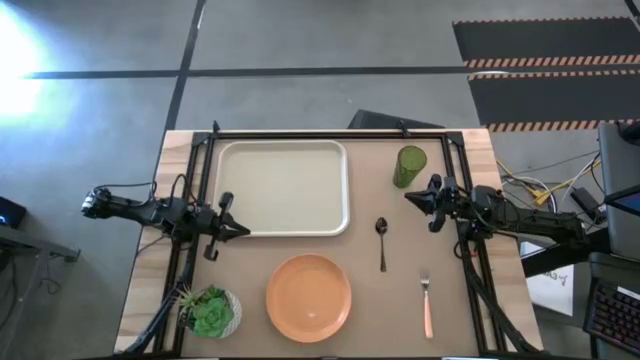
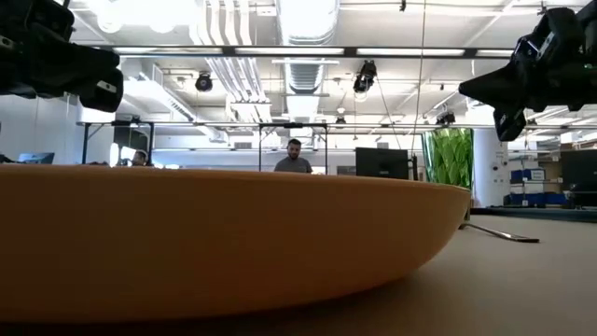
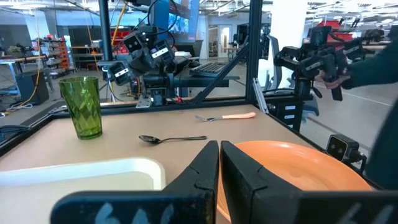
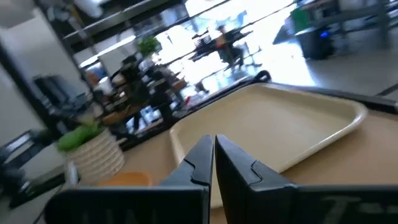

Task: Pick and place plate/cup/fork/spoon on tray
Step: Put the orange plate on the bottom left of the white serving tray

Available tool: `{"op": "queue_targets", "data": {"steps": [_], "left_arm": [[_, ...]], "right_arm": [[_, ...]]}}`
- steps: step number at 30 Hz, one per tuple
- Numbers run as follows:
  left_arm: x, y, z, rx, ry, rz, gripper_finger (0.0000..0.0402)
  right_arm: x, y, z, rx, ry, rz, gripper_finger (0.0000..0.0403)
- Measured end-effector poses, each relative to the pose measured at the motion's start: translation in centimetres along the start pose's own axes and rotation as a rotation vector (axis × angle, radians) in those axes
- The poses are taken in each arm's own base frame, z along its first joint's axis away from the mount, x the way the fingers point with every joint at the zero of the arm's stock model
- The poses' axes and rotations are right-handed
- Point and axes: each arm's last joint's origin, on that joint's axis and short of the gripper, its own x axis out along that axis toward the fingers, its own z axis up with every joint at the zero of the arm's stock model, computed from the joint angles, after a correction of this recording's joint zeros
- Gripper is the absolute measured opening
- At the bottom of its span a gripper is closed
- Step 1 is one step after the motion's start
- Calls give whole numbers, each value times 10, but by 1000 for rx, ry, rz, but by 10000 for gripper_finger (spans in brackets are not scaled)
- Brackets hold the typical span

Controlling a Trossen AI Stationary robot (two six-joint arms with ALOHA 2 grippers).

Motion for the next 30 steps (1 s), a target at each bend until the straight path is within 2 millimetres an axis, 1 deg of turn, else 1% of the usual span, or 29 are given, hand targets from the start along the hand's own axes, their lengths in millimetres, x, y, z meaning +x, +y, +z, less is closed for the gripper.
{"op": "queue_targets", "data": {"steps": [4, 9, 12, 17, 20, 24, 27, 30], "left_arm": [[0, 0, 0, 0, 0, 0, 0], [0, 0, 0, 0, -3, 11, 0], [0, 3, 5, -4, -52, 104, 0], [-4, 4, 28, -28, -297, 116, 0], [-11, 4, 45, -42, -480, 104, 0], [-21, 4, 60, -57, -674, 100, 0], [-26, 4, 65, -63, -740, 99, 0], [-25, 4, 65, -78, -738, 93, 0]], "right_arm": [[-1, 0, 11, 101, -158, -85, 9], [-4, 6, 25, 98, -300, -24, 9], [-6, 9, 32, 111, -382, 16, 9], [-10, 12, 41, 92, -473, 51, 9], [-11, 13, 42, 69, -490, 50, 9], [-11, 12, 42, 52, -499, 23, 9], [-11, 12, 42, 57, -501, 25, 9], [-11, 12, 42, 56, -500, 28, 9]]}}
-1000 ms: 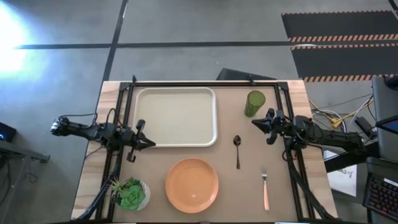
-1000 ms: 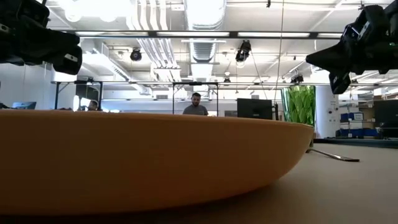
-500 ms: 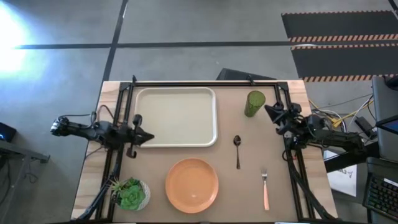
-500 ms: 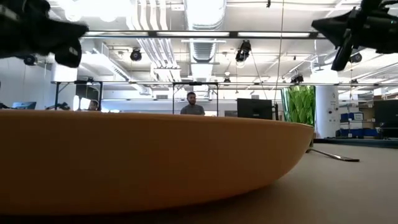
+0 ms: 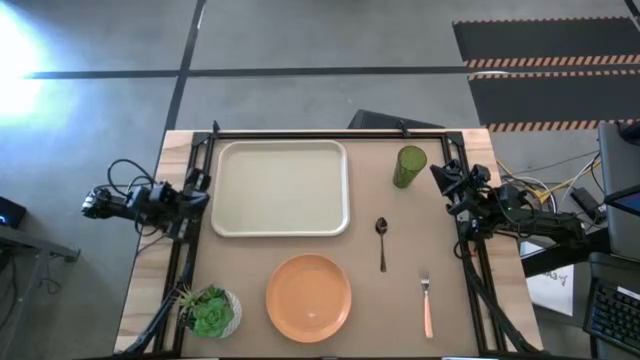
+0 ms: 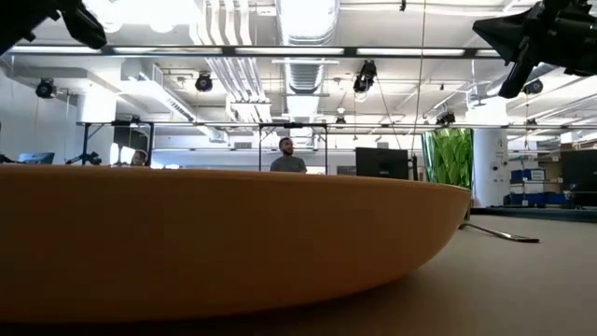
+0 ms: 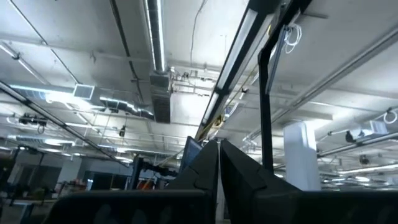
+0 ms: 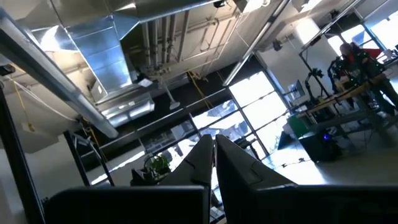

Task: Pick and place plate/cup/fork/spoon on tray
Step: Put the orange plate on the bottom left of the white serving tray

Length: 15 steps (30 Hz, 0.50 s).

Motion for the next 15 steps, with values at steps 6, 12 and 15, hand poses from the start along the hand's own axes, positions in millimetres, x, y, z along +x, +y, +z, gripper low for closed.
{"op": "queue_targets", "data": {"steps": [6, 12, 15], "left_arm": [[1, -1, 6, -42, -43, -19, 0], [12, 4, 13, 3, 54, 220, 0], [22, 8, 10, 26, 222, 397, 0]], "right_arm": [[0, 0, 0, 0, 2, 5, 9], [0, 0, 0, 1, 2, 11, 9], [0, 1, 0, 1, 2, 14, 9]]}}
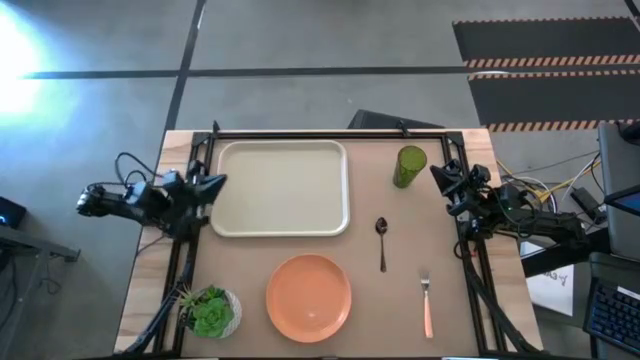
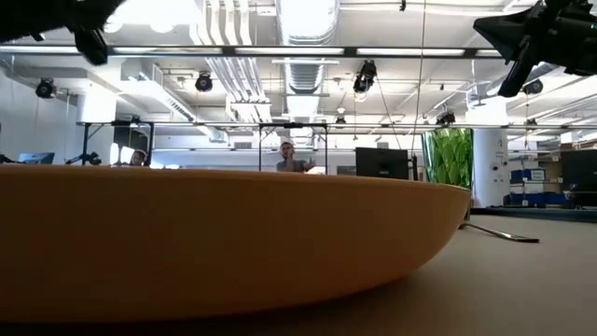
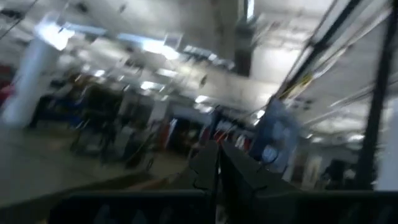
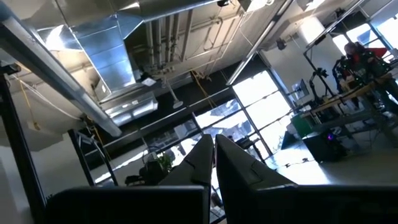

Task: Pick and place plate/cup/fork/spoon on tray
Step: Put the orange plate on the bottom left of the white serving tray

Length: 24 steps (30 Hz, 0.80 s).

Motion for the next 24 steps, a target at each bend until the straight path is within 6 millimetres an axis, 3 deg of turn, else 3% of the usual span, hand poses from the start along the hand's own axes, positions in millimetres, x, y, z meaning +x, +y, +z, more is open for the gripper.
{"op": "queue_targets", "data": {"steps": [4, 11, 14, 19, 24], "left_arm": [[18, -11, 15, 18, 94, 23, 22], [57, -36, 44, 160, 279, 5, 127], [71, -44, 42, 204, 467, 45, 149], [91, -54, 29, 189, 729, 156, 153], [109, -66, 5, 139, 932, 182, 153]], "right_arm": [[0, 0, 0, 0, 0, 0, 9], [0, 0, 0, 0, 0, 0, 9], [0, 0, 0, 0, 1, 1, 9], [0, 0, 0, 0, 2, 3, 9], [0, 0, 0, 0, 2, 3, 9]]}}
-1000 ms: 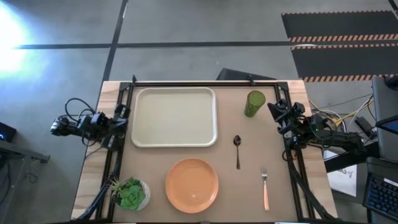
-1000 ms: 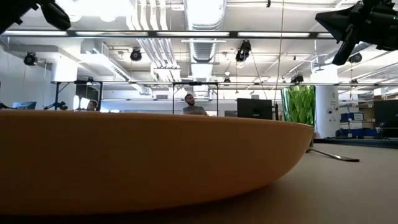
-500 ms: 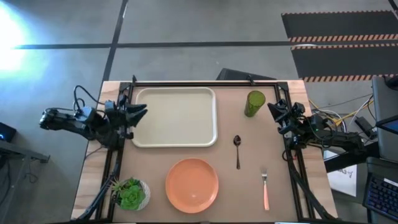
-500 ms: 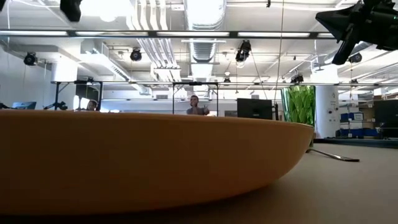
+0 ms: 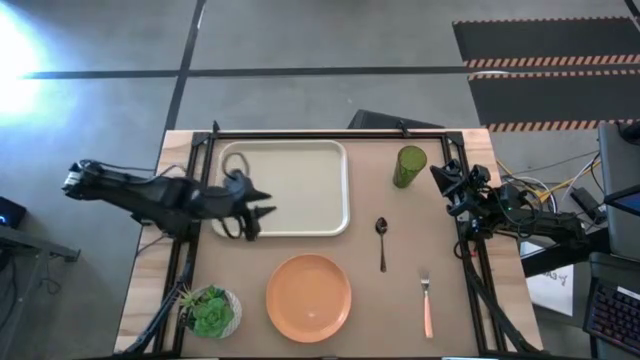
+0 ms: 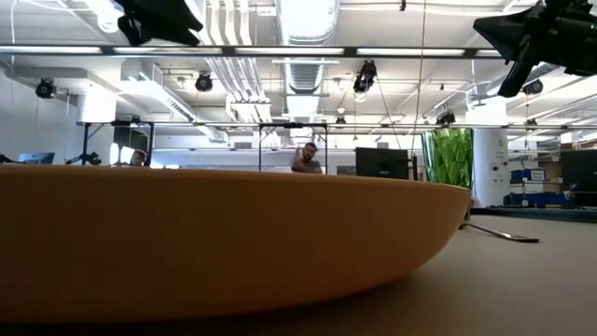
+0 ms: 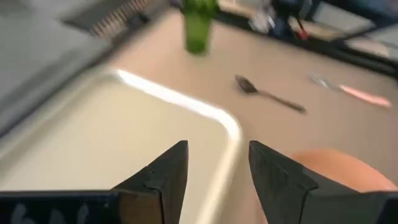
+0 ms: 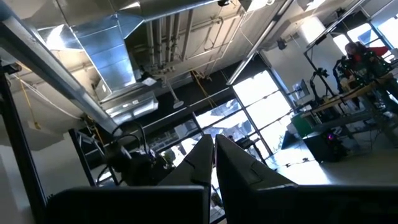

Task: Pick and place plate/cup/fork/spoon on tray
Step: Put the orange plate on the bottom left of the white serving tray

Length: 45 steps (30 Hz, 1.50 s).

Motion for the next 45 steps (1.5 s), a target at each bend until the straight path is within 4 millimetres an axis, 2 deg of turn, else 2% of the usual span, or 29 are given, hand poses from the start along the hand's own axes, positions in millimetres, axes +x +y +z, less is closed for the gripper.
{"op": "queue_targets", "data": {"steps": [4, 12, 22, 26, 30, 33, 45], "left_arm": [[24, -16, -5, -56, 183, -82, 153], [78, -34, -43, -180, 553, -91, 153], [126, -48, -74, -269, 755, -34, 153], [137, -54, -79, -374, 803, -36, 153], [144, -62, -73, -410, 782, -62, 153], [149, -66, -70, -409, 771, -62, 153], [155, -63, -77, -364, 781, -20, 153]], "right_arm": [[0, 0, 0, 0, 0, 0, 9], [0, 1, 0, 0, 9, 21, 9], [0, 2, -1, 7, 24, 56, 9], [0, 2, -1, 10, 33, 77, 9], [0, 3, -1, 9, 44, 104, 9], [0, 4, -2, 9, 57, 133, 9], [0, 5, -2, 9, 72, 166, 9]]}}
